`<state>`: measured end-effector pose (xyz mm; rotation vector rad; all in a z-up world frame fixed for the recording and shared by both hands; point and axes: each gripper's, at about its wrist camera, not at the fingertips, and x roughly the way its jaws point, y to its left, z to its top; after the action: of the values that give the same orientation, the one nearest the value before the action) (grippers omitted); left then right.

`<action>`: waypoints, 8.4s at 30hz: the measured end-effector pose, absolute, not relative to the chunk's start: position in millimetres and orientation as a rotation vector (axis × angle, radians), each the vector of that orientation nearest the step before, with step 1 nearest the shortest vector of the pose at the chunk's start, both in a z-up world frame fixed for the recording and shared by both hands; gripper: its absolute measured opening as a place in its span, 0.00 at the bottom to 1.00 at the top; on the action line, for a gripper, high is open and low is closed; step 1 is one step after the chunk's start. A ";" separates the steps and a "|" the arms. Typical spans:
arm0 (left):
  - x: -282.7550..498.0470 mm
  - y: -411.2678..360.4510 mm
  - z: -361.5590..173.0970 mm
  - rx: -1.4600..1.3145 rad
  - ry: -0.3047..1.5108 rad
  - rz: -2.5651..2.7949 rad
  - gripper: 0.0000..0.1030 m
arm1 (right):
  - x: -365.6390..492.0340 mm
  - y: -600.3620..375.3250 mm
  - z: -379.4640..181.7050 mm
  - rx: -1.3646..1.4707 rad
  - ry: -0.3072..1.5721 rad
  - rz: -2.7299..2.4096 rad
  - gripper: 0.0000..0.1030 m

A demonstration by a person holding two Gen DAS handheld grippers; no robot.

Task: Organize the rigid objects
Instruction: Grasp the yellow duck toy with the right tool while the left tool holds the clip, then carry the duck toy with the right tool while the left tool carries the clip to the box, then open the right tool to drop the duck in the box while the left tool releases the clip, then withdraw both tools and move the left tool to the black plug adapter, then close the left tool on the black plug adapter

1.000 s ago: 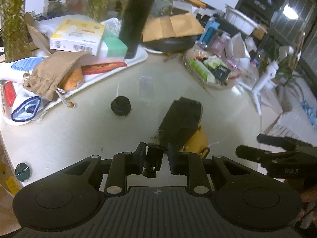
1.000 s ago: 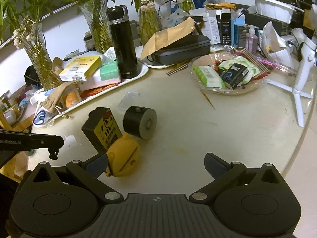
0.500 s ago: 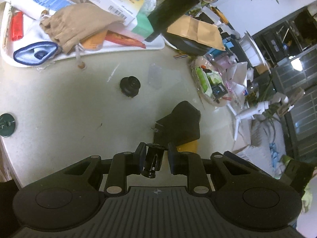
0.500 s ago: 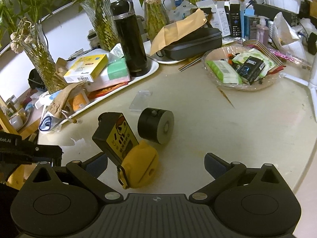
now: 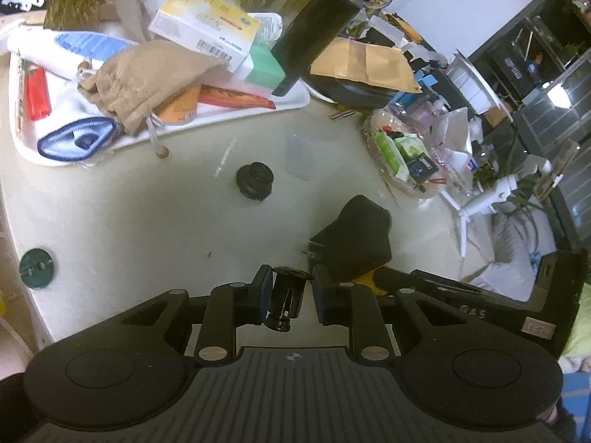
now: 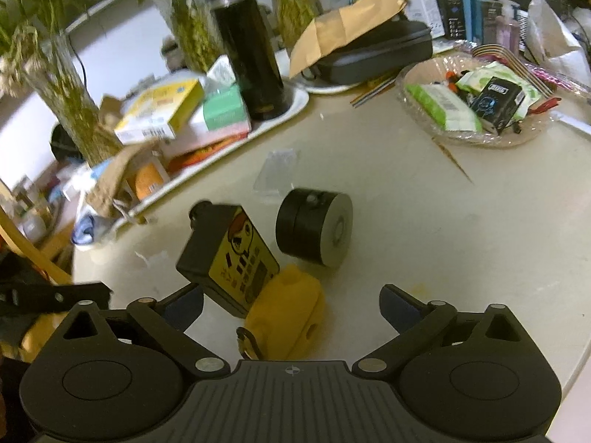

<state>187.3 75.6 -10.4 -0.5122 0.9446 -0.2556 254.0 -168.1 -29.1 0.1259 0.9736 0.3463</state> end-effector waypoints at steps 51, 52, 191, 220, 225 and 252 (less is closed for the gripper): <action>127.5 -2.8 38.3 -0.023 0.716 -0.309 0.23 | 167.0 -209.9 21.3 0.183 0.738 0.420 0.51; 126.1 -3.2 40.3 -0.024 0.720 -0.305 0.23 | 164.3 -209.3 21.2 0.181 0.738 0.427 0.51; 137.5 28.9 9.6 0.065 0.708 -0.417 0.66 | 179.0 -218.0 1.5 -0.076 0.740 0.515 1.00; 199.1 -24.5 9.2 0.083 0.754 -0.377 0.66 | 216.9 -242.2 0.6 -0.036 0.739 0.448 1.00; 218.9 -35.9 3.7 0.033 0.832 -0.293 0.66 | 216.4 -246.5 0.9 -0.031 0.746 0.445 1.00; 239.5 -69.4 -5.5 0.128 0.883 -0.148 0.25 | 213.9 -250.6 -3.6 -0.035 0.765 0.436 1.00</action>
<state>239.5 -69.4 -5.5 0.1280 0.8825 -0.1484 213.9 -250.6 -3.6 -0.0350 0.7655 0.4360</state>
